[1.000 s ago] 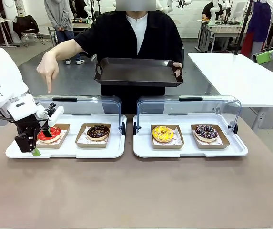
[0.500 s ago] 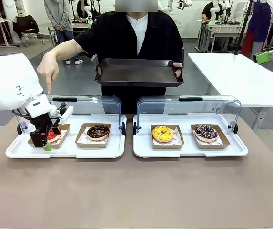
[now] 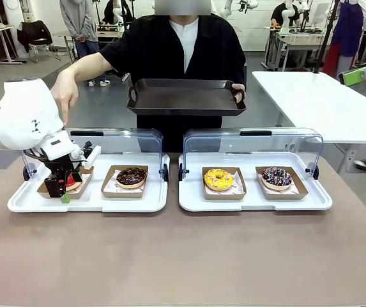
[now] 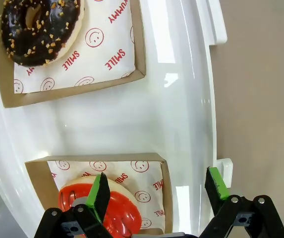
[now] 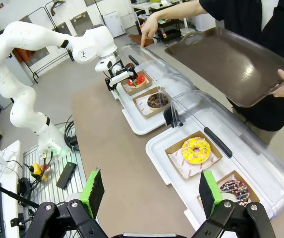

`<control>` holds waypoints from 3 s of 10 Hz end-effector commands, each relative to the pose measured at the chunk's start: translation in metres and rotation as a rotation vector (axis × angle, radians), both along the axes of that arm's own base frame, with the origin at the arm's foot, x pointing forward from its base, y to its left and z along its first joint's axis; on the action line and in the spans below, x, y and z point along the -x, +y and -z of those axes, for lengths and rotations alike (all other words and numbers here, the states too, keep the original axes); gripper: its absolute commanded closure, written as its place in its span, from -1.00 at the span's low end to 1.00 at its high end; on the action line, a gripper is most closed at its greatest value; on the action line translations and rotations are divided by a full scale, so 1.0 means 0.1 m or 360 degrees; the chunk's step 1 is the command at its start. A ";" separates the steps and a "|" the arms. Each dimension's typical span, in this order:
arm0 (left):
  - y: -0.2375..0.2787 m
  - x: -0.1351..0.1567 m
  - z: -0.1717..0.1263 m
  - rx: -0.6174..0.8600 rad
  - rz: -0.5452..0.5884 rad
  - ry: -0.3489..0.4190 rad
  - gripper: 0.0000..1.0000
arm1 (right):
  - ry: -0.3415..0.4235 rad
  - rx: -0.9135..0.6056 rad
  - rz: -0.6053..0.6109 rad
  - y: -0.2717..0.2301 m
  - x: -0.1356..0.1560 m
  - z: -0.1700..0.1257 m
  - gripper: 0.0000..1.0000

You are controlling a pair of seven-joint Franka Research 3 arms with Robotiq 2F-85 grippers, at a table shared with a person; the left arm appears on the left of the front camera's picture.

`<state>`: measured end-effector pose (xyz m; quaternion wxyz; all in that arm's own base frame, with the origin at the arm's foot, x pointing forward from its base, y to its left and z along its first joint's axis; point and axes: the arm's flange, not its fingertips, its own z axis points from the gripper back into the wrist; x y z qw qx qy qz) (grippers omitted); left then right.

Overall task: Provide the desired donut to the person.
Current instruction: Pick up and lift the Paper togo box containing the Donut pointed at by the person.

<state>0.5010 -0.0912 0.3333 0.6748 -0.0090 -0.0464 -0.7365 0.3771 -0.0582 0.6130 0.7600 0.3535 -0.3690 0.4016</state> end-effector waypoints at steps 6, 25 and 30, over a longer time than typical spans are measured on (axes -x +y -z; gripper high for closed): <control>-0.03 -0.03 0.03 0.0007 0.0028 -0.0017 1.00 | -0.0033 -0.0048 -0.0023 -0.01 -0.04 -0.02 -1.00; 0.41 0.70 -2.29 -0.0093 -0.0297 0.0070 1.00 | -0.0033 -0.0048 -0.0023 -0.01 -0.04 -0.02 -1.00; 0.19 0.64 -2.84 -0.0023 -0.0303 0.0003 1.00 | -0.0033 -0.0048 -0.0023 -0.01 -0.04 -0.02 -1.00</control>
